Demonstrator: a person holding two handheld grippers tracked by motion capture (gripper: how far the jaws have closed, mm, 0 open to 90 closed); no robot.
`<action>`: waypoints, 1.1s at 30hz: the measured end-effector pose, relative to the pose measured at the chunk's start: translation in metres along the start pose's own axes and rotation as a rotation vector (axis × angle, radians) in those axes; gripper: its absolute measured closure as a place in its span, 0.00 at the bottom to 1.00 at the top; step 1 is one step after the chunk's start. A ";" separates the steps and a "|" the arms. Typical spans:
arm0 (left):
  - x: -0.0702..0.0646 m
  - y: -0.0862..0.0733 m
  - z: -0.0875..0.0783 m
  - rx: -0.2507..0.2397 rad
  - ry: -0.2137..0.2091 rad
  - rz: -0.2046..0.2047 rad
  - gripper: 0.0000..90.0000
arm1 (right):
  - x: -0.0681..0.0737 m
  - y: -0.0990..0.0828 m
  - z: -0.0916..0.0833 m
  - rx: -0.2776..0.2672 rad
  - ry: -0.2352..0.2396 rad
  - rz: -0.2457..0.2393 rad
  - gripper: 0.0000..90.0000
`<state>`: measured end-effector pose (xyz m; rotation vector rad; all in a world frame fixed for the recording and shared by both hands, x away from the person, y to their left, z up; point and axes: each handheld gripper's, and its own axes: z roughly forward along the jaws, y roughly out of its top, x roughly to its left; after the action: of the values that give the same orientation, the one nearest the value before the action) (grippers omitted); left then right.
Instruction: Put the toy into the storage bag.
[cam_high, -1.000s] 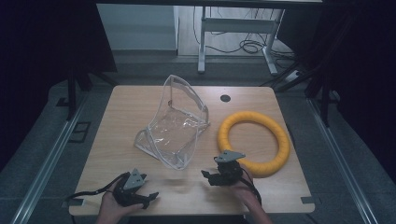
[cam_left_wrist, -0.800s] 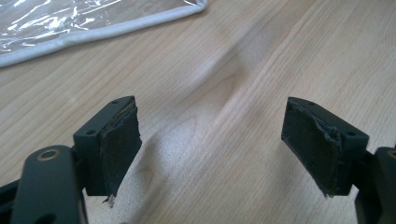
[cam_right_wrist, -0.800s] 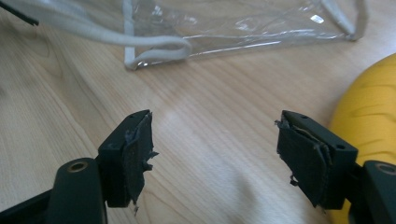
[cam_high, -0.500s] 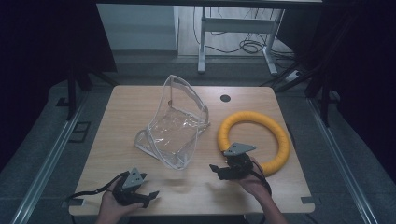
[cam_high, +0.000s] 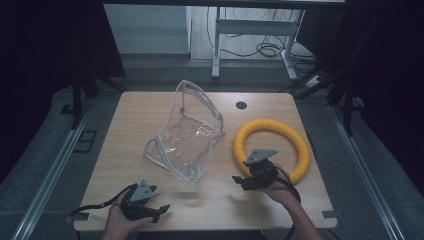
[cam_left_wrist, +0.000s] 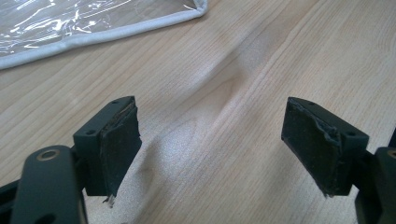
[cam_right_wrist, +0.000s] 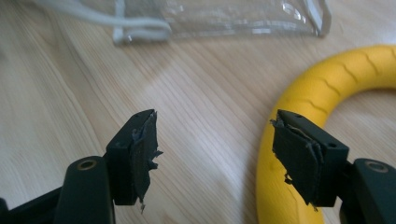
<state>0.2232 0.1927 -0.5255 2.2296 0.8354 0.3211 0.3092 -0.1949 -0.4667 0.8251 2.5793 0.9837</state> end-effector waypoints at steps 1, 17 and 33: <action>0.000 0.000 0.000 -0.001 0.001 -0.001 0.22 | -0.001 -0.001 0.001 0.012 -0.002 -0.001 0.34; 0.000 0.001 0.002 0.002 -0.005 -0.009 0.22 | -0.025 -0.009 0.006 0.186 -0.022 -0.021 0.33; 0.000 0.001 0.001 0.001 -0.004 -0.007 0.22 | -0.038 -0.014 0.018 0.329 -0.024 -0.061 0.33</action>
<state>0.2242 0.1917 -0.5257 2.2270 0.8410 0.3126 0.3419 -0.2168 -0.4877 0.8214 2.7677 0.5347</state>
